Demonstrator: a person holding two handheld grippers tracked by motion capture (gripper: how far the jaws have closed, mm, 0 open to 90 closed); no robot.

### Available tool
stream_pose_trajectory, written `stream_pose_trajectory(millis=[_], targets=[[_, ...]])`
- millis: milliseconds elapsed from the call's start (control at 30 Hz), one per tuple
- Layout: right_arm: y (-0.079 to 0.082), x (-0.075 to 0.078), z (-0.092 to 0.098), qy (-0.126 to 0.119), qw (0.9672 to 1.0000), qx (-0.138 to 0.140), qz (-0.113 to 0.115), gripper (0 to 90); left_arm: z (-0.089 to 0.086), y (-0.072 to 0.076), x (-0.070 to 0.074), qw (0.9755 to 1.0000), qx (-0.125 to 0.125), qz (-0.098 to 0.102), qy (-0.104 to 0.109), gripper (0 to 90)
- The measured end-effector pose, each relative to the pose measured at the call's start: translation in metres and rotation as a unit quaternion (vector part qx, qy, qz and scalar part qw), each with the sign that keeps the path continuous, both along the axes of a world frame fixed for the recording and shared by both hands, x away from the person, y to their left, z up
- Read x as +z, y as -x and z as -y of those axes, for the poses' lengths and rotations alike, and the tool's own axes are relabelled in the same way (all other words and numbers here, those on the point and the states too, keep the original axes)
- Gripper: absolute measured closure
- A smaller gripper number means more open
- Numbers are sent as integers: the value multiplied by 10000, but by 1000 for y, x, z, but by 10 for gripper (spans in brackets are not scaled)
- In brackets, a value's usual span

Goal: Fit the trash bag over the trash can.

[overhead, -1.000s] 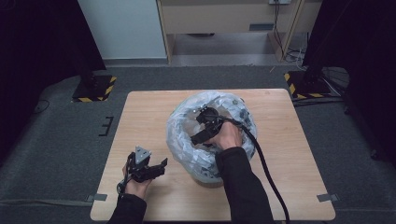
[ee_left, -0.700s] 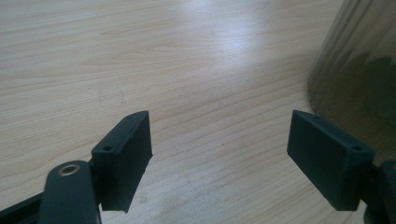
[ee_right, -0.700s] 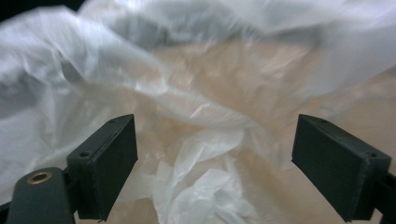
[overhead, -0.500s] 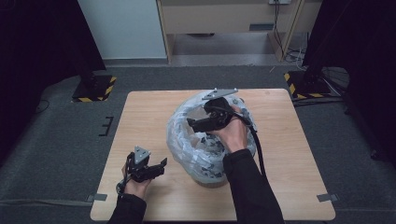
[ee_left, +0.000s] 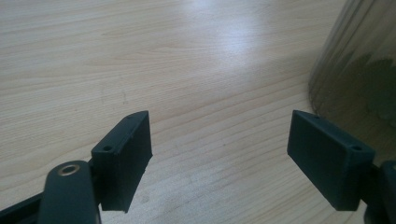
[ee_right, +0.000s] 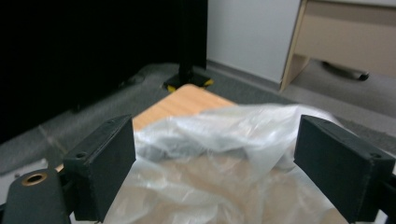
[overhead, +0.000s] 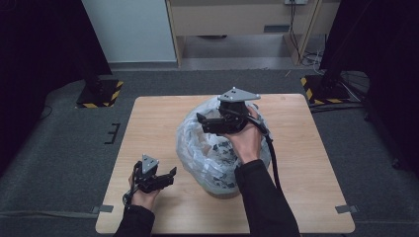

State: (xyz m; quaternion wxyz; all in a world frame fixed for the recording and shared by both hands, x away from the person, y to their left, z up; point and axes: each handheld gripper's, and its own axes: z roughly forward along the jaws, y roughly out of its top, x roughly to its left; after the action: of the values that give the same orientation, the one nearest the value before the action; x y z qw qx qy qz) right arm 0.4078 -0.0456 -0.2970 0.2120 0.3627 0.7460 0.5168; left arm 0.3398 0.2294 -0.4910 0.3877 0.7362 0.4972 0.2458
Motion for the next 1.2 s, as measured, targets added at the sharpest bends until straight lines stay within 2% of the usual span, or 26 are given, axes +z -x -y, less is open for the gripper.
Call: stream_pose_trajectory(millis=[133,167,200,233,567,600,767,833,967,1200], targets=[[3,6,4,-170,9995,-144,209,121,0,0,0,10000,-4,-2,-4,215],[4,9,6,-280,9990,-196,295,118,0,0,0,10000,-4,2,-6,215],[4,9,6,-280,9990,-196,295,118,0,0,0,10000,-2,1,-5,215],[5,12,8,-362,9980,-256,448,114,0,0,0,10000,3,-1,-6,215],[13,23,13,-569,9940,-428,825,91,-1,-1,-1,10000,23,-21,-31,209],[15,26,15,-645,9927,-477,903,86,-1,-1,-2,10000,43,-30,-28,208],[19,31,20,-684,9907,-609,1010,70,-2,-2,-3,10000,57,-53,-43,206],[22,33,26,-722,9883,-724,1129,67,-2,-2,-3,10000,64,-58,-42,207],[25,35,32,-757,9871,-749,1197,63,-3,-2,-3,10000,64,-56,-49,206],[32,38,55,-864,9833,-890,1328,58,-2,-2,-4,9999,53,-66,-83,206]])
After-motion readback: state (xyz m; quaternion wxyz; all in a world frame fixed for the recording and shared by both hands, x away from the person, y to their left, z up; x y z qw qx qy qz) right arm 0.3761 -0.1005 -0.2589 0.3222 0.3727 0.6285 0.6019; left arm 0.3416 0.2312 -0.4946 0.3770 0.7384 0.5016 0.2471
